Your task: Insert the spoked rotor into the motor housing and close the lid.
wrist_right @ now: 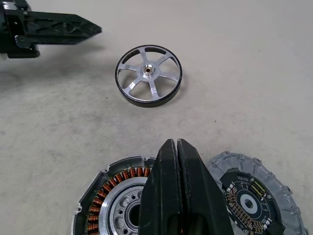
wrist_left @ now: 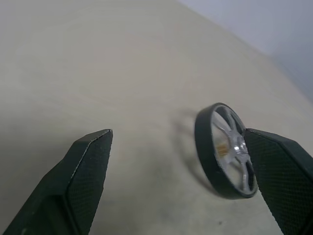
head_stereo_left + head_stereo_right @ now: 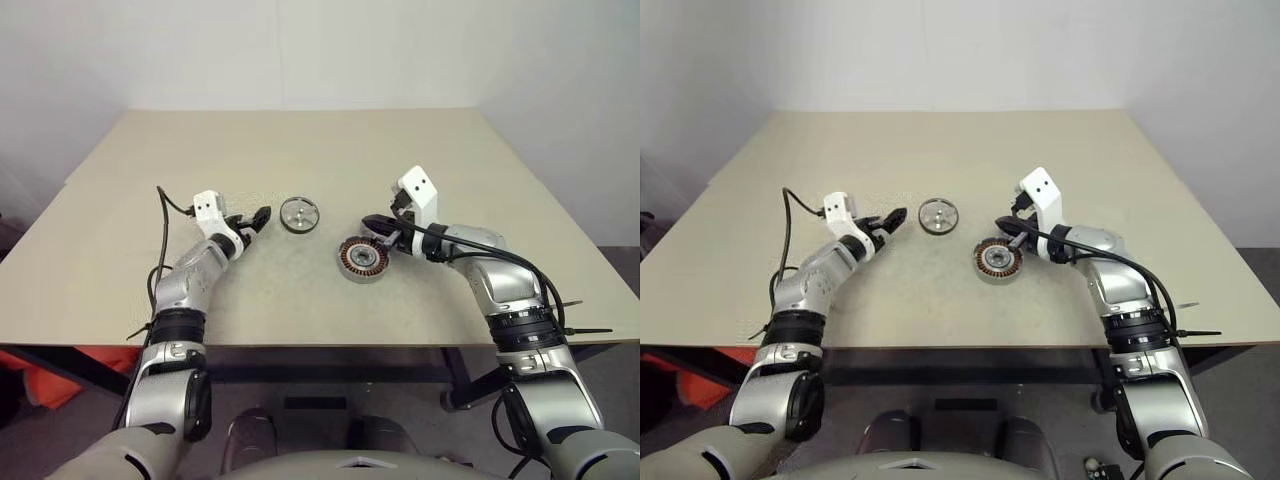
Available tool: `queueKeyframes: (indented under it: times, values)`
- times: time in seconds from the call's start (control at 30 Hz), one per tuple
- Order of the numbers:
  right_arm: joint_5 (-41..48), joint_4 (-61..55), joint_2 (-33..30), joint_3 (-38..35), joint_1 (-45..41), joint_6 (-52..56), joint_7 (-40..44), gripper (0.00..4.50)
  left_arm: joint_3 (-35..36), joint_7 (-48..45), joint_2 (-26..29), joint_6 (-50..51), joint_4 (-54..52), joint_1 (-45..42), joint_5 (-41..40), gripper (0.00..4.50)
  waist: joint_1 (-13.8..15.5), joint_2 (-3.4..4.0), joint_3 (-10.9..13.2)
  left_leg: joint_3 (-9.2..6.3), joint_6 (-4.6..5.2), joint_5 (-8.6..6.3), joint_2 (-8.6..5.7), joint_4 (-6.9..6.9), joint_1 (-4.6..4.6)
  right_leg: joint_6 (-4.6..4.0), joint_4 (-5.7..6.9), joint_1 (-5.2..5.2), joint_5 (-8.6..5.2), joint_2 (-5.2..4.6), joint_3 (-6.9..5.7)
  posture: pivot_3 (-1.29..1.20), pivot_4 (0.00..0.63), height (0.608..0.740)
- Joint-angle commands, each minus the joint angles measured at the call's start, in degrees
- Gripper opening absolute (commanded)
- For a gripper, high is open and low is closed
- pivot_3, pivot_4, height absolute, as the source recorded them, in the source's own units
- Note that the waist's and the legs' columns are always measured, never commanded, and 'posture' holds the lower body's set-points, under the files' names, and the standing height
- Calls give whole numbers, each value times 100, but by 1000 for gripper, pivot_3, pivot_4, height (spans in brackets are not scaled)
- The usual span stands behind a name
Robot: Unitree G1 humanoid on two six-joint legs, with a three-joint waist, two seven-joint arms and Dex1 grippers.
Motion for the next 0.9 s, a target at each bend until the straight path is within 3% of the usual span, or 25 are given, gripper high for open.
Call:
queueKeyframes:
  times: [0.03, 0.3, 0.7, 0.9]
  values:
    - [116, -269, -55, -179, -63, -54, -28, 30, 81, -199, -46, 236, 265, -406, -264, 4500, 1, 0, 0, 0, 0, 0, 0, 0, 0, -4, 0, 0, 2, 0, 0, 0, 0, 740]
    - [65, -135, -25, -227, -134, -106, -181, 30, 63, -257, -44, 417, 1627, -1188, -117, 4500, 11, -2, 1, 0, 1, 0, -2, -1, -3, -20, -3, -1, 12, 0, 0, 0, 0, 740]
    - [29, 28, 33, -276, -259, -153, -367, 30, 614, -223, -244, 282, 2438, -1601, -441, 4500, 46, -3, 2, -1, 1, 0, -4, -1, -3, -20, -3, 1, 12, -4, -2, 0, 0, 740]
    - [30, 55, 50, -271, -287, -165, -418, 0, 664, -266, -304, 271, 2573, -1702, -415, 2512, 53, -6, 5, -1, 6, -3, -4, -1, -9, -21, -6, 0, 13, -5, -3, 0, 0, 740]
